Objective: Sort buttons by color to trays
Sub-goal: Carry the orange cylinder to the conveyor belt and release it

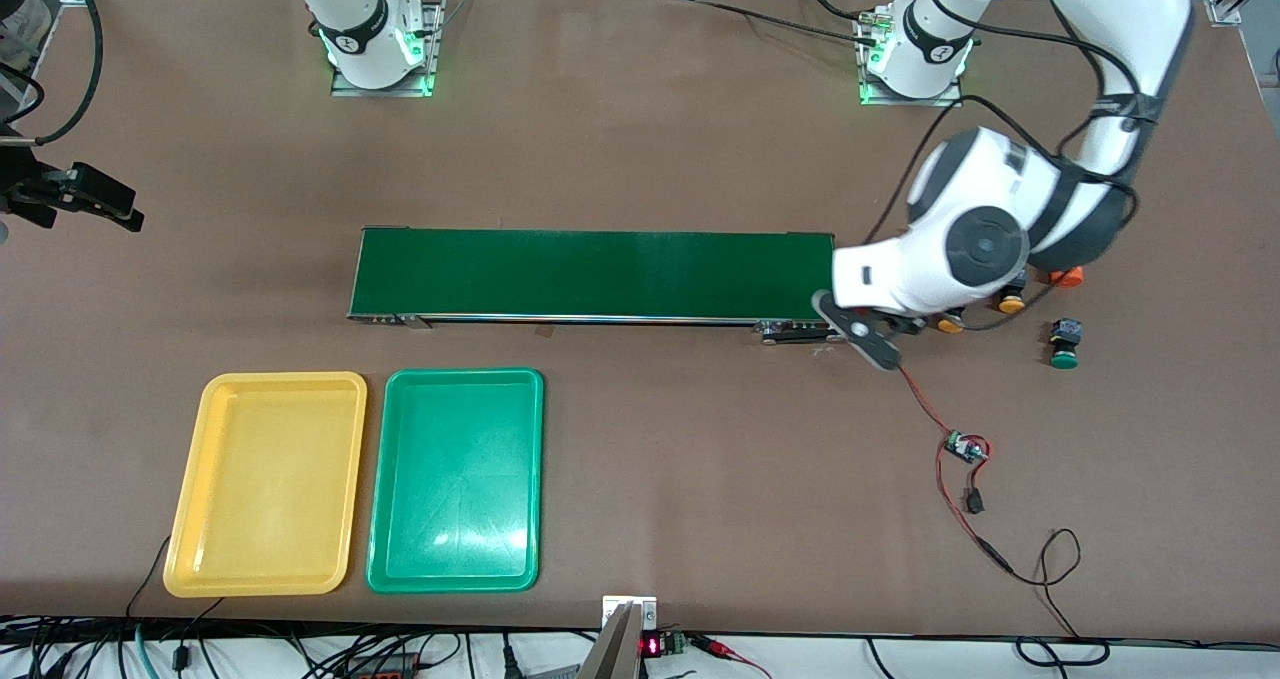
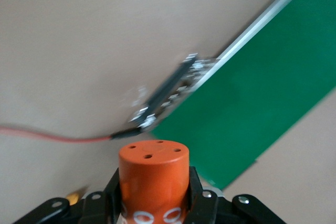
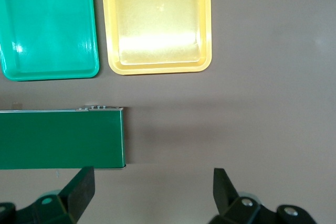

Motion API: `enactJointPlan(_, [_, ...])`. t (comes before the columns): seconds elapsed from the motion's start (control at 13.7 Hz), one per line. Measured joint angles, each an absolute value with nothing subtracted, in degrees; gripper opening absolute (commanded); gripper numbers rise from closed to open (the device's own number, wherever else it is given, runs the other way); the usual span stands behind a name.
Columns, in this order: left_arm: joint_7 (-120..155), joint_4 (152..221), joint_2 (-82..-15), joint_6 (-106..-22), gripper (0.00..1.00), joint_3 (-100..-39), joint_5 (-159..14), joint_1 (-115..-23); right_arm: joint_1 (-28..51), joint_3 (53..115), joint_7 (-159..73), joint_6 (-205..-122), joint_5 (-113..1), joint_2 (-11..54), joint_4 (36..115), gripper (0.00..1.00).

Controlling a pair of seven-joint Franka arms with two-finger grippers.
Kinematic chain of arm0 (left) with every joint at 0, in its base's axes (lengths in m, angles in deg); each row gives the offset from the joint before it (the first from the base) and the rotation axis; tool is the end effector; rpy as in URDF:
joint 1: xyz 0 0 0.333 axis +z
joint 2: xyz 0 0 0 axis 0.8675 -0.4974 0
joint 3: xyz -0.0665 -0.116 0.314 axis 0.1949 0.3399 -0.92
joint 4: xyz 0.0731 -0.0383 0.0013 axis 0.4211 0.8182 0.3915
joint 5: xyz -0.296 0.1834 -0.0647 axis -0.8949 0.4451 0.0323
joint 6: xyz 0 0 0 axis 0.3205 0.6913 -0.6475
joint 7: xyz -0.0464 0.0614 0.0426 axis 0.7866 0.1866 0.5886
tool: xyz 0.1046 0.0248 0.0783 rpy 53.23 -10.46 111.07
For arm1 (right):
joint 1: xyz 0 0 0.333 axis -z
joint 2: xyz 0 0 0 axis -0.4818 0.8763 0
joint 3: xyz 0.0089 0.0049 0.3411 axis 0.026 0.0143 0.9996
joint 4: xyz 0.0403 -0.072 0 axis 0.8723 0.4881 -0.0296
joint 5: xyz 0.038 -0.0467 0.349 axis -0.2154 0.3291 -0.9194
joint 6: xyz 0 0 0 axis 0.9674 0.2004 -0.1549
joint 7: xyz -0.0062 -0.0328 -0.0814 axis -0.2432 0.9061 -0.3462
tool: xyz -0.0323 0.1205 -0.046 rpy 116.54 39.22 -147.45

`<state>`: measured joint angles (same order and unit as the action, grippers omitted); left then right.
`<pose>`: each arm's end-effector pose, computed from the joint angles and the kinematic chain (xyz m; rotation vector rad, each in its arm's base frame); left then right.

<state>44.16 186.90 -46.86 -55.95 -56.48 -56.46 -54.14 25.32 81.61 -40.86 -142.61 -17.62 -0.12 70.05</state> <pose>0.5565 -0.2138 0.3680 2.7766 -1.2191 -0.3027 0.5278 -0.0430 0.5927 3.1158 -0.0445 -0.0057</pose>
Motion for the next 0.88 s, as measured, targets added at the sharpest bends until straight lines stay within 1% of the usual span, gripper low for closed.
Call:
enactJointPlan(0.51, [55.1,188.1,-49.7,-56.3,0.27,-55.3,-52.5,-63.6,25.5,81.5,-40.9,-142.6,-17.6,-0.1,70.1,1.0])
enactJointPlan(0.73, [58.9,190.5,-52.4,-62.2,0.28,-55.4,-52.1,-64.6,25.6,81.4,-40.9,-142.6,-17.6,-0.1,70.1,1.0])
enactJointPlan(0.8, [59.8,191.8,-53.0,-64.5,0.31,-55.4,-52.1,-64.7,25.6,81.4,-40.9,-142.6,-17.6,-0.1,70.1,1.0])
enactJointPlan(0.88, [60.8,193.1,-53.3,-66.6,0.57,-55.4,-52.1,-64.9,25.6,81.4,-40.9,-142.6,-17.6,-0.1,70.1,1.0])
